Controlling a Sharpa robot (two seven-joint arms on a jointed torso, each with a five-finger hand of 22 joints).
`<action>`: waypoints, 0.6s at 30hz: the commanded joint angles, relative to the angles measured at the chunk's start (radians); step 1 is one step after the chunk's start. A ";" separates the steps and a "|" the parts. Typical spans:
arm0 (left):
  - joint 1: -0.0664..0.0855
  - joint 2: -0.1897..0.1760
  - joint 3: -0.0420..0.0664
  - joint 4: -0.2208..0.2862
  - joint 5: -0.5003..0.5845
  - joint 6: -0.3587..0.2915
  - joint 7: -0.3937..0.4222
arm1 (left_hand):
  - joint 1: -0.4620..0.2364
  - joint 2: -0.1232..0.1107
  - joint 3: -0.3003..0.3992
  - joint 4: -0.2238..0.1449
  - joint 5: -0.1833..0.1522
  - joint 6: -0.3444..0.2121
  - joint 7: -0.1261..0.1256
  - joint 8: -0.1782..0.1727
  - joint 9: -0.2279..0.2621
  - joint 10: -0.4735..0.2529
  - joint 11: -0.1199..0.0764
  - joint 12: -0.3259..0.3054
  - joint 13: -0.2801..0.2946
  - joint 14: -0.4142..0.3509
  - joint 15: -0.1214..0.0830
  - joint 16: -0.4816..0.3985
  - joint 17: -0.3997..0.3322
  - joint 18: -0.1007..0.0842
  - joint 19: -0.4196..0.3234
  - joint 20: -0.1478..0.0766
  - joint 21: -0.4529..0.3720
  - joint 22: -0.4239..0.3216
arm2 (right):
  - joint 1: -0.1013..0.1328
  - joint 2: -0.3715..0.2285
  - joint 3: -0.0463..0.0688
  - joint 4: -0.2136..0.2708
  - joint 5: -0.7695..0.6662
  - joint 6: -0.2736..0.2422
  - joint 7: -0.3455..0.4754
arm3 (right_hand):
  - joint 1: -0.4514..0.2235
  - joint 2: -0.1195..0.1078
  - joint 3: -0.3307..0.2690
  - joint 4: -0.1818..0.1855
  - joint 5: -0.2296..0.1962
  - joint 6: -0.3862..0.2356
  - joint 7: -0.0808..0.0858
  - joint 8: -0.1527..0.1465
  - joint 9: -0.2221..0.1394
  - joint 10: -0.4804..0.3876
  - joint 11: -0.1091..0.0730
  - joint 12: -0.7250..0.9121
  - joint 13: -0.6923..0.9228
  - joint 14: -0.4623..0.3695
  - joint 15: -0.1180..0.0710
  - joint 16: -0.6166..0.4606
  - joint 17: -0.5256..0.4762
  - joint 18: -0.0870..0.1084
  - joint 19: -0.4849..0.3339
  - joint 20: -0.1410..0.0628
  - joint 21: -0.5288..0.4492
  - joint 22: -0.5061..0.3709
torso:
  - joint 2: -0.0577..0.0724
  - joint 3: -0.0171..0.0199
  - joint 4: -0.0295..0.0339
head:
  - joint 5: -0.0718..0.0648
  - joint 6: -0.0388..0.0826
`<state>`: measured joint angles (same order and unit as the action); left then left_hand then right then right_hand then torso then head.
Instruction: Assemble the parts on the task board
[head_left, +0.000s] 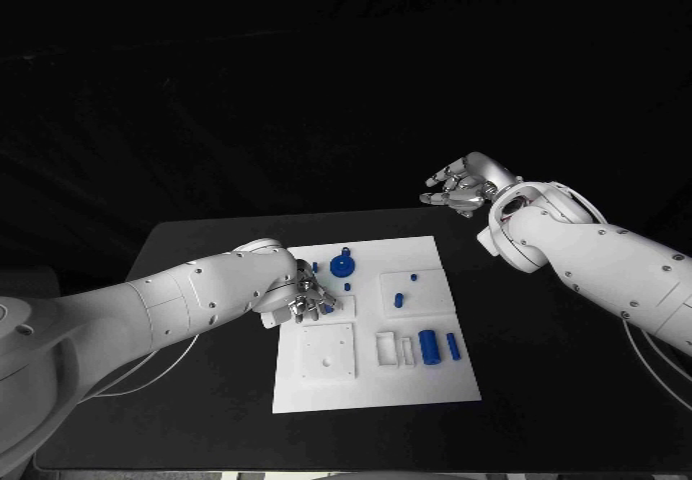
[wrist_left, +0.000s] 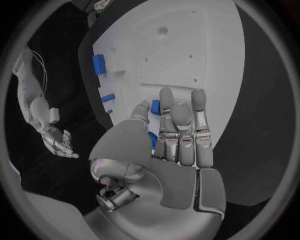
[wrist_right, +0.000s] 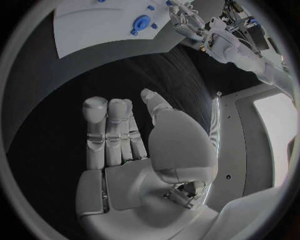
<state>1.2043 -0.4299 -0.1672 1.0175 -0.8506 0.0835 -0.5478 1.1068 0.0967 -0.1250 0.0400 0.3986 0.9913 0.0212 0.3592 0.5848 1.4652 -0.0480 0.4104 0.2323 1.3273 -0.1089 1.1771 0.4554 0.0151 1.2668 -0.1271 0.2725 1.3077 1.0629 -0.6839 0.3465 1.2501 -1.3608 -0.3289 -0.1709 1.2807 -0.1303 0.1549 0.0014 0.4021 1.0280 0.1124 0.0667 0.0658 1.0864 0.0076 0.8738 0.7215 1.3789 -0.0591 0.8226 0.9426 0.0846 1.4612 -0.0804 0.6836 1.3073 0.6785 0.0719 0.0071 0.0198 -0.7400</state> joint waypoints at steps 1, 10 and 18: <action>-0.001 0.002 0.000 0.000 -0.006 -0.011 0.008 | 0.004 0.019 0.010 -0.007 0.009 -0.007 0.004 -0.002 -0.003 0.010 0.000 0.001 -0.001 -0.003 0.002 0.004 -0.001 -0.015 -0.002 0.001 -0.001 0.017 | 0.000 0.001 0.000 0.000 -0.002 0.015 0.006 | -0.004 -0.002 0.000 0.007 0.005 -0.002 0.001 -0.004 -0.001 0.001 0.000 0.005 -0.002 -0.001 -0.001 0.006 -0.002 0.010 0.010 0.001 0.002 0.082 | 0.000 -0.0002 -0.0001 | -0.001 0.000; -0.001 -0.001 0.000 0.003 0.007 -0.008 0.022 | 0.052 0.060 0.076 -0.101 0.082 -0.018 0.002 0.000 -0.015 0.007 0.000 -0.005 -0.005 -0.005 0.001 0.002 -0.002 -0.015 -0.006 0.001 -0.002 0.017 | -0.002 0.002 0.000 -0.001 -0.001 0.021 0.007 | -0.005 -0.001 0.002 0.008 0.007 -0.001 0.001 -0.004 -0.001 0.001 -0.001 0.005 -0.002 -0.001 -0.002 0.006 -0.002 0.009 0.009 0.001 0.004 0.082 | 0.000 -0.0001 -0.0002 | 0.000 -0.001; -0.002 -0.005 0.000 0.011 0.018 -0.003 0.035 | 0.054 0.081 0.125 -0.217 0.115 -0.031 0.003 0.019 -0.008 0.013 0.000 -0.012 -0.012 -0.005 0.001 0.005 0.001 -0.014 -0.009 0.000 0.006 0.019 | -0.003 0.002 0.000 0.000 0.000 0.024 0.007 | -0.005 -0.001 0.002 0.008 0.007 -0.001 0.001 -0.004 -0.001 0.001 -0.001 0.005 -0.002 -0.001 -0.002 0.006 -0.002 0.009 0.009 0.001 0.003 0.082 | -0.001 -0.0006 -0.0006 | 0.000 -0.001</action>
<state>1.2062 -0.4362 -0.1652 1.0248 -0.8437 0.0795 -0.5286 1.1517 0.1623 -0.0039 -0.1695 0.5110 0.9640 0.0301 0.3747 0.5736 1.4652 -0.0480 0.4035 0.2208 1.3273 -0.1089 1.1771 0.4548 0.0152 1.2668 -0.1271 0.2725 1.3075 1.0606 -0.6826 0.3465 1.2492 -1.3599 -0.3199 -0.1706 1.2807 -0.1303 0.1577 0.0041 0.4021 1.0281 0.1123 0.0667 0.0658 1.0863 0.0076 0.8738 0.7206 1.3789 -0.0591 0.8226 0.9426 0.0846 1.4612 -0.0804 0.6836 1.3073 0.6779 0.0714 0.0069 0.0198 -0.7408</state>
